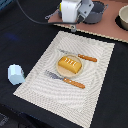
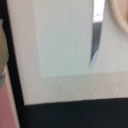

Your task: Interact with the objects in diverse but meaningful ways.

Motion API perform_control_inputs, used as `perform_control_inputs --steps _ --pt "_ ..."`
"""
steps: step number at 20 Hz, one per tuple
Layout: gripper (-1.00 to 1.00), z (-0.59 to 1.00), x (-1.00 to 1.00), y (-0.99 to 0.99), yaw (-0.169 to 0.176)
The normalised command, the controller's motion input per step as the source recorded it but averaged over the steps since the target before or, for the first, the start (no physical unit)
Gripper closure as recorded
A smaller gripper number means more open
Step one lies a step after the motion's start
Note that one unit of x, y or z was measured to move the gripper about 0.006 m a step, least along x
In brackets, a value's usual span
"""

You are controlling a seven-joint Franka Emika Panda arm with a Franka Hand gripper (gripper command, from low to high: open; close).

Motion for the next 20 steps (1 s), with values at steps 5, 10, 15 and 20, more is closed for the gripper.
perform_control_inputs --steps 5,10,15,20 --pt "-1.00 0.05 0.47 -0.79 -0.006" --pt "-1.00 0.00 0.24 -0.56 0.009" --pt "-1.00 -0.04 0.27 -0.31 0.033" --pt "-1.00 -0.17 0.19 -0.07 0.045"
